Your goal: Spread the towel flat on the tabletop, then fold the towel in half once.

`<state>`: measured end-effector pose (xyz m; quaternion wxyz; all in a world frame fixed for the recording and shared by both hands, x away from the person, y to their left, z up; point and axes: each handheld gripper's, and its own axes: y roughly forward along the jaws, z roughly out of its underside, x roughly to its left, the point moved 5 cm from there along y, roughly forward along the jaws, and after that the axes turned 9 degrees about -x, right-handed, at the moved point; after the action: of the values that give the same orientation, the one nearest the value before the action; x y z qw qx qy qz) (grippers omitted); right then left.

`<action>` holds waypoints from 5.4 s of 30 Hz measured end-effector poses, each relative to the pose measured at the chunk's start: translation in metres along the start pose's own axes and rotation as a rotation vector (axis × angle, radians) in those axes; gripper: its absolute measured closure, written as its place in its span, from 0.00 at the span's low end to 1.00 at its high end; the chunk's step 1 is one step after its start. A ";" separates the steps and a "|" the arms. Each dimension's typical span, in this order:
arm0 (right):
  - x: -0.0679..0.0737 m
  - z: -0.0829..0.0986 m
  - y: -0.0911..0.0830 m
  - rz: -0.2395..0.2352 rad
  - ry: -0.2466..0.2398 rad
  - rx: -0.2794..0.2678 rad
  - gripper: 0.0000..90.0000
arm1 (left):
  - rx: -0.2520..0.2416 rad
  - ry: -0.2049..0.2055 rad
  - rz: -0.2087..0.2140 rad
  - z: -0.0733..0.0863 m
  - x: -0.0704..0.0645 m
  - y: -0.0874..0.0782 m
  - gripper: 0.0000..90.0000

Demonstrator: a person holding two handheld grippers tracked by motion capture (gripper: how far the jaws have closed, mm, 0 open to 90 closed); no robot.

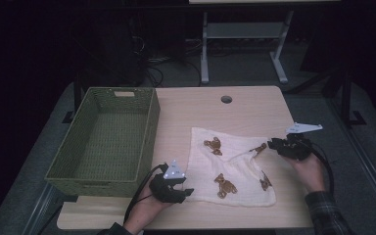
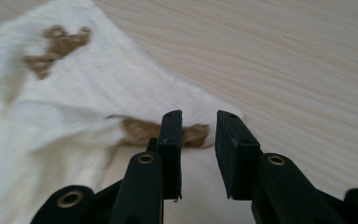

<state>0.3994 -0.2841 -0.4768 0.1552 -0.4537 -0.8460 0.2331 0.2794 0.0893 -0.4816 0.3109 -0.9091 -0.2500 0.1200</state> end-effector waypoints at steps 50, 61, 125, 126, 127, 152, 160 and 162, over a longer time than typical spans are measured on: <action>-0.054 -0.039 0.050 0.034 0.082 0.027 0.72 | -0.055 -0.012 -0.088 -0.059 0.052 0.036 0.49; -0.057 -0.038 0.052 0.029 0.084 0.023 0.71 | -0.074 -0.048 -0.166 -0.088 0.097 0.068 0.50; -0.061 -0.080 0.039 0.021 0.069 -0.102 0.97 | -0.169 -0.011 -0.448 -0.156 0.176 0.078 0.98; -0.058 -0.079 0.036 0.015 0.064 -0.105 0.97 | -0.173 -0.014 -0.444 -0.156 0.174 0.076 0.98; -0.056 -0.079 0.034 0.011 0.055 -0.111 0.97 | -0.175 -0.013 -0.440 -0.155 0.173 0.074 0.98; 0.000 -0.013 -0.018 -0.085 -0.019 -0.132 0.97 | -0.188 -0.049 -0.322 -0.094 0.106 0.027 0.98; 0.020 0.006 -0.038 -0.114 -0.040 -0.119 0.97 | -0.180 -0.040 -0.296 -0.075 0.084 0.017 0.98; 0.025 0.010 -0.042 -0.121 -0.045 -0.114 0.97 | -0.168 -0.030 -0.287 -0.070 0.079 0.016 0.98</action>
<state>0.3522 -0.2860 -0.4613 0.1239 -0.4045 -0.8870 0.1849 0.3785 0.0845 -0.4423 0.2439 -0.8849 -0.3911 0.0668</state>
